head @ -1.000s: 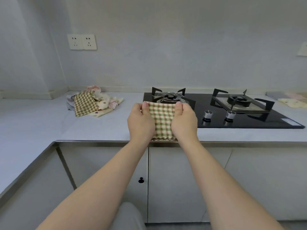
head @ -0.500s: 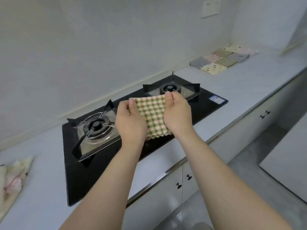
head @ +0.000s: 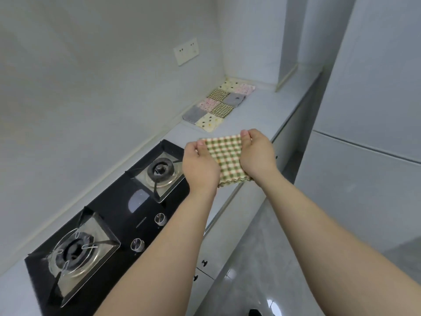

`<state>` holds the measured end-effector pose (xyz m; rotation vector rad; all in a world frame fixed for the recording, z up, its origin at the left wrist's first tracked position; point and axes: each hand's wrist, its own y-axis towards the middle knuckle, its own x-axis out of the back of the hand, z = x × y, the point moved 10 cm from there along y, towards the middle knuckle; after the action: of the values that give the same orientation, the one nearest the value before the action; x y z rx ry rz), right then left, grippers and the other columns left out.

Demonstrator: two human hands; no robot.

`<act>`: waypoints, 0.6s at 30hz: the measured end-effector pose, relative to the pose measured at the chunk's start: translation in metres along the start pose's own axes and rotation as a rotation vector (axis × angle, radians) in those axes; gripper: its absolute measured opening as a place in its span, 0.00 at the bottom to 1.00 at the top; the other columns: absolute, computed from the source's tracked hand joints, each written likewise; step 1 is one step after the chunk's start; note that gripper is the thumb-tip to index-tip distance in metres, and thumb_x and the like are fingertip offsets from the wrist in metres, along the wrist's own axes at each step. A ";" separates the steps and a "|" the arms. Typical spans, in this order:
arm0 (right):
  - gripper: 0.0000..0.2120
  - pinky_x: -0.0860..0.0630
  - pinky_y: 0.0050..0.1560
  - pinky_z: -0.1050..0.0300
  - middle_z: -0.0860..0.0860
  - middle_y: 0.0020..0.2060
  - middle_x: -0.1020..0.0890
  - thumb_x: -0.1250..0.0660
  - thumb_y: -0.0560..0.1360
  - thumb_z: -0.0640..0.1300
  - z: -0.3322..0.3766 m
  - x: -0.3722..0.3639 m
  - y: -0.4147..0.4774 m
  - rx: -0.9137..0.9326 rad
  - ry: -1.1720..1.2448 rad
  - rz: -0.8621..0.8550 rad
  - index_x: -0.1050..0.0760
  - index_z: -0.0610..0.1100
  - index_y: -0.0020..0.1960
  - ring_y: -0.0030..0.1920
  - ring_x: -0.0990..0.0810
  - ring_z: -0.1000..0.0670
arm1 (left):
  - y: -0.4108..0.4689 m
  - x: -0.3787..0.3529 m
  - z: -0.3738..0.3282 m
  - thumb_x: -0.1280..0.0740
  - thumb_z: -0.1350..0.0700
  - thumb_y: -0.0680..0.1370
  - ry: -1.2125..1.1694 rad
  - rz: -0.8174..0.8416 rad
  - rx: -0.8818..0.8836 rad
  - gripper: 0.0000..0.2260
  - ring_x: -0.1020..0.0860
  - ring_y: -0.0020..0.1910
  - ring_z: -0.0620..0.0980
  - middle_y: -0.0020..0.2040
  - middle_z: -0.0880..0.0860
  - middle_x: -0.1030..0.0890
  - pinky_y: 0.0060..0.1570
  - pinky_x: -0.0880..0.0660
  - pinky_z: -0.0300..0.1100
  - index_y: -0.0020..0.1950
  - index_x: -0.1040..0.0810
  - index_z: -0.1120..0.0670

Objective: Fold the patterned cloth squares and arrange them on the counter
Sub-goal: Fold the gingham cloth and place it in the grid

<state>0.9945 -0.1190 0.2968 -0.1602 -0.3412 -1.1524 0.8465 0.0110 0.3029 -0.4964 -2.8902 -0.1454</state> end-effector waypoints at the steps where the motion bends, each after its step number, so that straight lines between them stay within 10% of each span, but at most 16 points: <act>1: 0.18 0.37 0.31 0.60 0.51 0.36 0.25 0.46 0.86 0.51 -0.005 0.010 0.009 -0.003 -0.011 -0.015 0.30 0.45 0.42 0.35 0.29 0.55 | 0.001 -0.015 0.000 0.43 0.50 0.86 -0.006 0.013 0.008 0.11 0.24 0.41 0.44 0.44 0.48 0.22 0.40 0.28 0.41 0.50 0.25 0.53; 18: 0.16 0.35 0.33 0.57 0.49 0.40 0.24 0.48 0.86 0.52 -0.096 0.006 0.218 -0.097 -0.187 -0.038 0.29 0.45 0.47 0.38 0.27 0.52 | 0.137 -0.216 0.062 0.46 0.46 0.86 0.057 0.166 0.132 0.13 0.22 0.45 0.45 0.46 0.47 0.22 0.41 0.24 0.44 0.53 0.26 0.51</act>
<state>1.2134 -0.0652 0.2193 -0.3489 -0.4555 -1.1951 1.0805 0.0788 0.2038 -0.6912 -2.7653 0.0554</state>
